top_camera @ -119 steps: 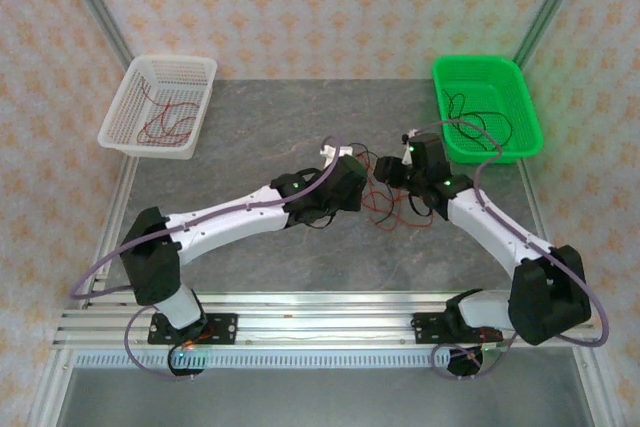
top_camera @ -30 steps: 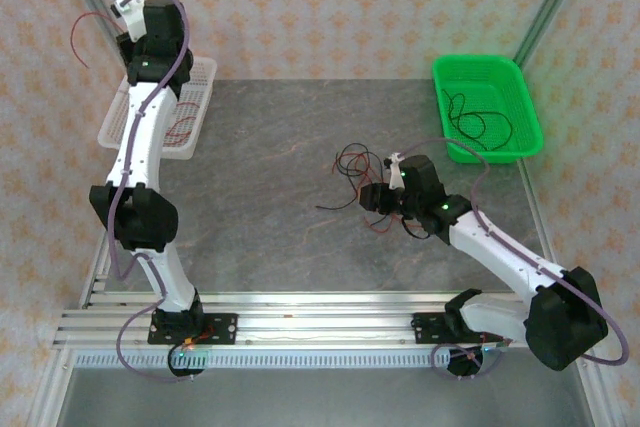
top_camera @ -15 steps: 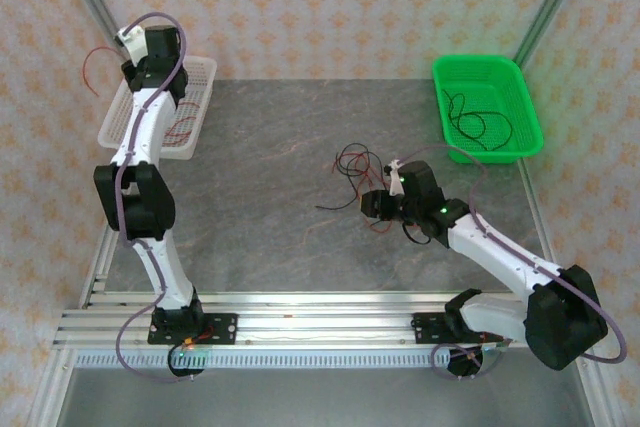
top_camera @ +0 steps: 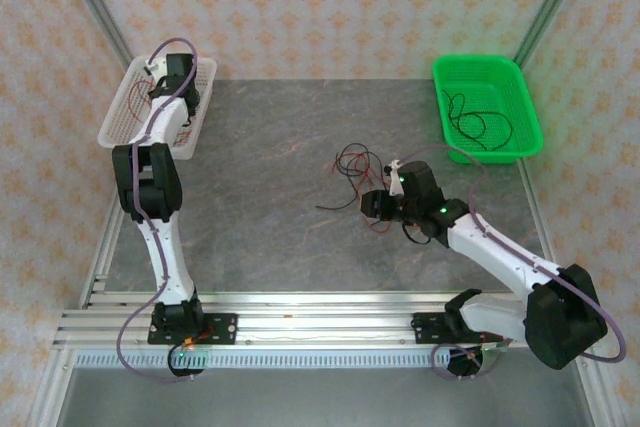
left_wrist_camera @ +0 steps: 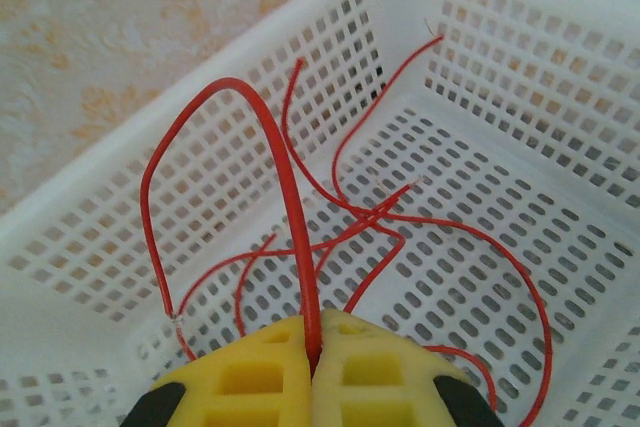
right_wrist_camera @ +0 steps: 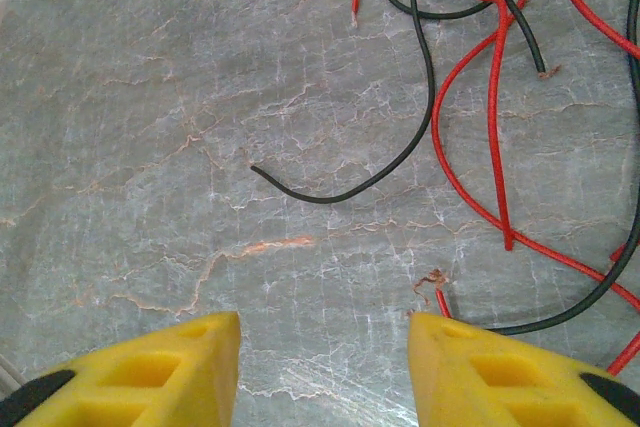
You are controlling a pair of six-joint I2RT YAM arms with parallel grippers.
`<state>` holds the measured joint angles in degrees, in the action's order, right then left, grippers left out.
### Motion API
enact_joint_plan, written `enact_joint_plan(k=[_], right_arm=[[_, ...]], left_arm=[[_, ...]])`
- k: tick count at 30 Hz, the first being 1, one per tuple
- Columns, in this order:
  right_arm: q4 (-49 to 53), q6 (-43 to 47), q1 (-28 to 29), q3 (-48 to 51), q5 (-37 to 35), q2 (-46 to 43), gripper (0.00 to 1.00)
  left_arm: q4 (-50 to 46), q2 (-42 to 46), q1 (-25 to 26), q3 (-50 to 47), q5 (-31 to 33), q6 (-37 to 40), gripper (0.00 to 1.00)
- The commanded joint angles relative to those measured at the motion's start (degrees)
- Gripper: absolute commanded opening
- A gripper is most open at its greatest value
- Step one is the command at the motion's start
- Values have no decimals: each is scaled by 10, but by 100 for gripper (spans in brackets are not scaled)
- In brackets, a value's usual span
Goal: Untangle the cables
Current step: Place the cable into the container.
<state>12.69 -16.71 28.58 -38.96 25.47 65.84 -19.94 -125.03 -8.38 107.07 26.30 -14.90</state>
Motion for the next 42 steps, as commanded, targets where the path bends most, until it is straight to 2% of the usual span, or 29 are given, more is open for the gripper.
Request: enact_joint_plan(k=[1, 5, 8, 13, 16, 18, 23, 28, 36, 42], right_arm=[[6, -6, 3, 4, -12, -4, 47], [6, -7, 3, 3, -14, -4, 47], [5, -8, 3, 3, -13, -4, 47], [8, -9, 3, 4, -11, -6, 48], [10, -9, 3, 6, -13, -13, 48], [12, -9, 3, 7, -13, -18, 48], [17, -7, 3, 11, -15, -24, 48], [24, -11, 3, 13, -30, -26, 48], [62, -26, 3, -15, -100, 14, 48], [45, -14, 3, -54, -126, 100, 46]], left_arm=[[-11, -15, -15, 8, -23, -36, 0], [-19, -21, -26, 7, -60, -60, 0], [-25, -20, -28, 9, -80, -70, 15], [-42, -15, -29, 22, -102, -87, 53], [-62, -14, -30, 39, -110, -98, 69], [-73, -9, -30, 48, -116, -106, 74], [-83, 14, -30, 55, -131, -120, 80], [-91, 47, -30, 61, -172, -123, 81], [-151, 98, -25, 106, -287, -110, 81], [-160, 123, -2, 107, -365, -81, 81]])
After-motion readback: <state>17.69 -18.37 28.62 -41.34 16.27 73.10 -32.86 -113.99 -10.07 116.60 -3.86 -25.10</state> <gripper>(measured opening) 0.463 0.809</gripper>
